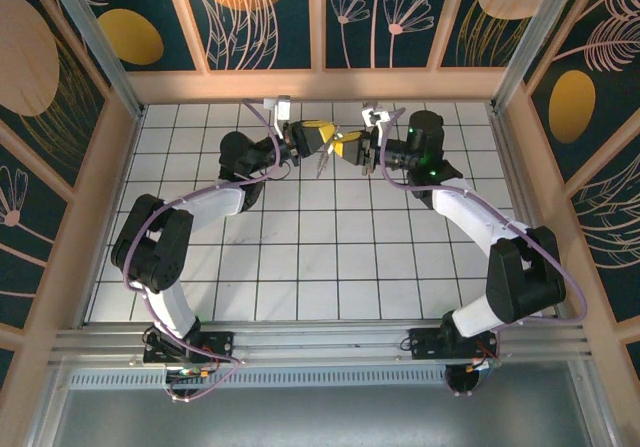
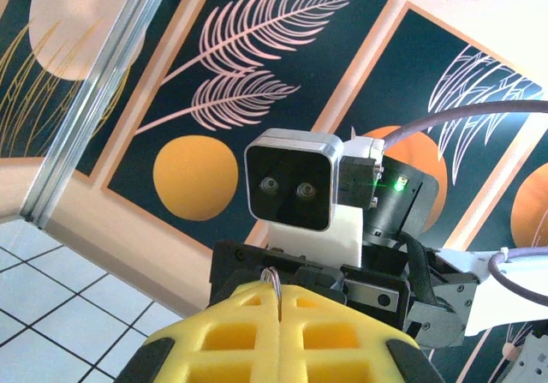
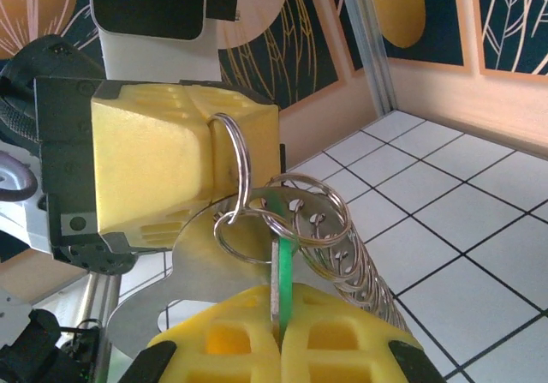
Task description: Put the keys on the keyring
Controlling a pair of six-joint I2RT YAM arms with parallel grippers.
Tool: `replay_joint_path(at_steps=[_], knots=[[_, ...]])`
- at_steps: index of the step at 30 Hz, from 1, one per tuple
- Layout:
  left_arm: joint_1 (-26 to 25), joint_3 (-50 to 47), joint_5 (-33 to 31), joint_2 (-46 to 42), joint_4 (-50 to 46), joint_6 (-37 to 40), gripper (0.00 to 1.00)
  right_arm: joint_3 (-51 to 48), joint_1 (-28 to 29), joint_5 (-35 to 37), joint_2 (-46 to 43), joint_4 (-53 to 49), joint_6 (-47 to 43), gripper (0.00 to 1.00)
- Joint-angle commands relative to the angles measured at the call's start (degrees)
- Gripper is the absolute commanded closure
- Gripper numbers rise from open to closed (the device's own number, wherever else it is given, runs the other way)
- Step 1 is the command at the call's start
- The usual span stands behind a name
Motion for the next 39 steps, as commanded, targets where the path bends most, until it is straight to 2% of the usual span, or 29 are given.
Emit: replay_joint_path(at_steps=[1, 6, 16, 19, 25, 28, 34, 39], knots=[[-1.01, 1.37, 0.47, -0.36, 6.62, -0.79, 1.0, 2.92, 2.42, -0.81, 2.62, -5.6, -2.84, 1.0], [-1.09, 1.44, 0.35, -0.35, 6.53, -0.45, 1.0, 4.61, 3.27, -2.15, 3.75, -10.94, -6.67, 1.0], [-1.27, 1.89, 0.3, 0.23, 6.28, -0.51, 1.0, 2.65, 1.42, -0.68, 1.33, -9.84, -5.81, 1.0], [-1.28, 2.08, 0.4, 0.32, 6.02, -0.26, 1.0, 1.27, 0.41, -0.22, -0.11, -9.16, -5.28, 0.94], [-1.34, 2.69, 0.83, 0.85, 6.09, -0.27, 1.0, -1.67, -1.21, 0.26, -3.15, -7.0, -3.71, 0.93], [-1.37, 3.04, 1.11, 1.04, 6.17, -0.43, 1.0, -2.06, -1.26, 0.38, -3.69, -7.11, -3.66, 0.82], [-1.39, 3.39, 1.23, 1.09, 6.36, -0.58, 1.0, -3.18, -2.0, 0.83, -5.21, -7.38, -3.85, 0.75], [-1.44, 3.7, 1.32, 1.25, 6.17, -0.56, 1.0, -5.09, -3.62, 1.52, -8.33, -8.46, -4.55, 0.63]])
